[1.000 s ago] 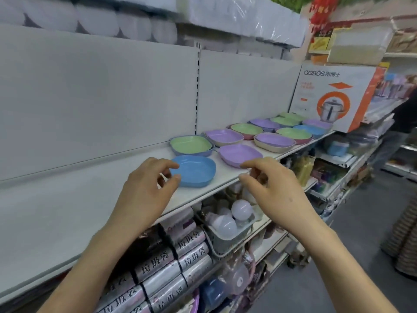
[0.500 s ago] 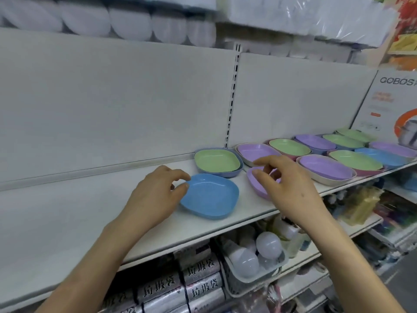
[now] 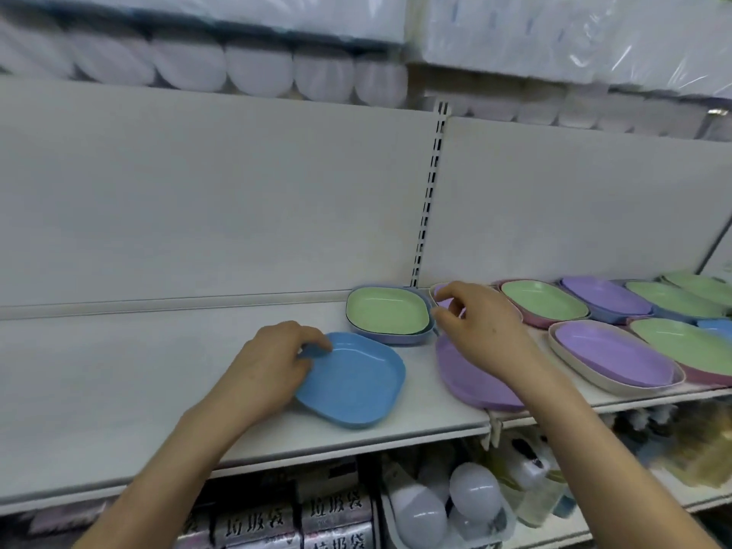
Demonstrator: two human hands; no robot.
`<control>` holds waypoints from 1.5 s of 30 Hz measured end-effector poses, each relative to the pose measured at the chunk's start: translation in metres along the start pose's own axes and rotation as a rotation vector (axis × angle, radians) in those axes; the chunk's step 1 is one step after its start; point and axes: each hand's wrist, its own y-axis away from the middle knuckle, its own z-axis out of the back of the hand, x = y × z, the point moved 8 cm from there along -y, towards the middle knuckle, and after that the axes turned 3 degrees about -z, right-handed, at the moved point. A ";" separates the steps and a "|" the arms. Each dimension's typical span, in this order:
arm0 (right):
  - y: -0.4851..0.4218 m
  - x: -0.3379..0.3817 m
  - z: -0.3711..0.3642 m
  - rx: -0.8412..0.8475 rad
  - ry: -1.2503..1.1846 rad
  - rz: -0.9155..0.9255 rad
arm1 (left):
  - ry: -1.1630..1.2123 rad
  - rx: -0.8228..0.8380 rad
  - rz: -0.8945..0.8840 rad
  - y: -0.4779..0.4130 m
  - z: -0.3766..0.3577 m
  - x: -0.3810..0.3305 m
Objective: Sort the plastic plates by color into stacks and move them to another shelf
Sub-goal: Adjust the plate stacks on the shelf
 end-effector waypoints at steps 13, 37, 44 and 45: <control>-0.051 -0.003 -0.054 0.159 0.207 0.002 | 0.115 -0.340 0.187 0.047 0.065 0.037; -0.064 0.032 -0.052 0.075 0.394 0.068 | 0.176 -0.467 0.268 0.087 0.097 0.066; -0.062 0.028 -0.031 -0.010 0.221 0.069 | 0.192 -0.478 0.274 0.088 0.096 0.068; -0.063 0.026 -0.030 0.001 0.141 0.046 | 0.197 -0.475 0.272 0.088 0.096 0.069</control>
